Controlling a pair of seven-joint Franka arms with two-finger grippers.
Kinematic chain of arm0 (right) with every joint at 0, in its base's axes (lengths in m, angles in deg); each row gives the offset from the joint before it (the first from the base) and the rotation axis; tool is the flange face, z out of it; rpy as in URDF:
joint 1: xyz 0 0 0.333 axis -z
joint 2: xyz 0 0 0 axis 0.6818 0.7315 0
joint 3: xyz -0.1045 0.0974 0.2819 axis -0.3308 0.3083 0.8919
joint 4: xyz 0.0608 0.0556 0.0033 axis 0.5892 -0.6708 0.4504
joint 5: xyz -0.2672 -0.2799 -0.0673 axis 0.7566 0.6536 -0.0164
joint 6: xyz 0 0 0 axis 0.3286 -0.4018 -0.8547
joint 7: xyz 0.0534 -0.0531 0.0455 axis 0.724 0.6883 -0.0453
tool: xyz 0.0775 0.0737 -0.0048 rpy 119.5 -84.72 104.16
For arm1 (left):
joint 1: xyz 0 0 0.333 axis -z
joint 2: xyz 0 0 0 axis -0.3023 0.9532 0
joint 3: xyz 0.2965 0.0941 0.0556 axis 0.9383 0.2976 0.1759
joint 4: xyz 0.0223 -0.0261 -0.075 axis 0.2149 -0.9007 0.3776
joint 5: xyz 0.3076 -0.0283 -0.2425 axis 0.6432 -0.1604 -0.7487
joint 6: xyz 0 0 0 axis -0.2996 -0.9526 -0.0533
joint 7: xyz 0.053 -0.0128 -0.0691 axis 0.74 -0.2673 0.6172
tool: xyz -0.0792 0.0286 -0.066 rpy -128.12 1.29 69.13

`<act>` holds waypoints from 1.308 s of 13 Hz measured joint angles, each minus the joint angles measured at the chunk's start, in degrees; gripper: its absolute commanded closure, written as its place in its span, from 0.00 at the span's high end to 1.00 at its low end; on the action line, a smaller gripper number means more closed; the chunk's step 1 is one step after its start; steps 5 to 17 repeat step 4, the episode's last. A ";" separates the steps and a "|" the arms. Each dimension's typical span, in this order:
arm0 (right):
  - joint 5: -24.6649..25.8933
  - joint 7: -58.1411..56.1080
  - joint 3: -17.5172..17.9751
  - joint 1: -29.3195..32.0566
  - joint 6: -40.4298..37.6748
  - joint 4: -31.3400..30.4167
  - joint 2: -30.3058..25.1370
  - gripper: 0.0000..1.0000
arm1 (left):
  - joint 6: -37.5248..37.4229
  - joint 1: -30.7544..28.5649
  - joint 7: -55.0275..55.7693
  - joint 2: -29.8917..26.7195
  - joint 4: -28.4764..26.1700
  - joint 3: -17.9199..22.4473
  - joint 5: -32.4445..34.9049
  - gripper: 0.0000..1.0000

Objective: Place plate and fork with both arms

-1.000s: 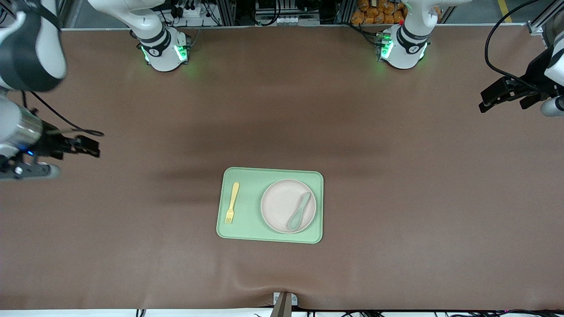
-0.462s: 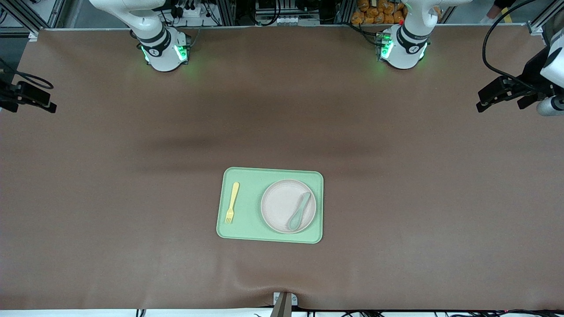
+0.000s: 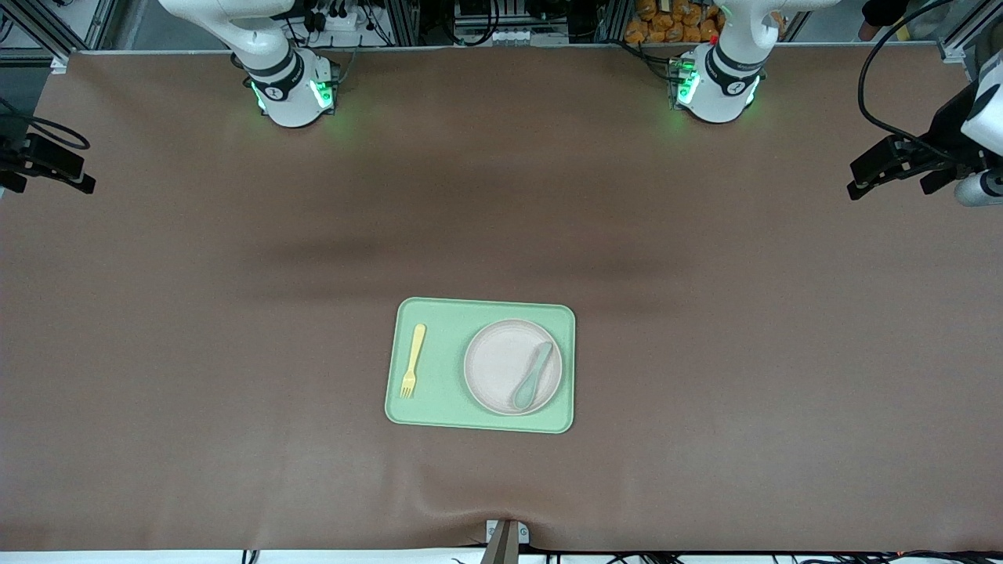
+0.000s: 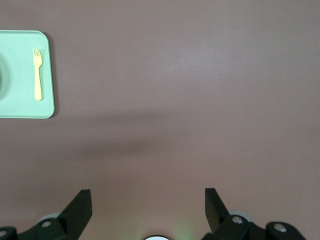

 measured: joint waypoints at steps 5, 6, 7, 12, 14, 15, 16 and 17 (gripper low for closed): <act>0.01 -0.88 0.00 0.01 0.32 -0.12 0.00 1.00 | 0.00 0.00 0.00 0.00 0.74 0.01 0.00 1.00; 0.01 -0.88 0.00 0.01 0.32 -0.12 0.00 1.00 | 0.00 0.00 0.00 0.00 0.74 0.01 0.00 1.00; 0.01 -0.88 0.00 0.01 0.32 -0.12 0.00 1.00 | 0.00 0.00 0.00 0.00 0.74 0.01 0.00 1.00; 0.01 -0.88 0.00 0.01 0.32 -0.12 0.00 1.00 | 0.00 0.00 0.00 0.00 0.74 0.01 0.00 1.00; 0.01 -0.88 0.00 0.01 0.32 -0.12 0.00 1.00 | 0.00 0.00 0.00 0.00 0.74 0.01 0.00 1.00; 0.01 -0.88 0.00 0.01 0.32 -0.12 0.00 1.00 | 0.00 0.00 0.00 0.00 0.74 0.01 0.00 1.00; 0.01 -0.88 0.00 0.01 0.32 -0.12 0.00 1.00 | 0.00 0.00 0.00 0.00 0.74 0.01 0.00 1.00; 0.01 -0.88 0.00 0.01 0.32 -0.12 0.00 1.00 | 0.00 0.00 0.00 0.00 0.74 0.01 0.00 1.00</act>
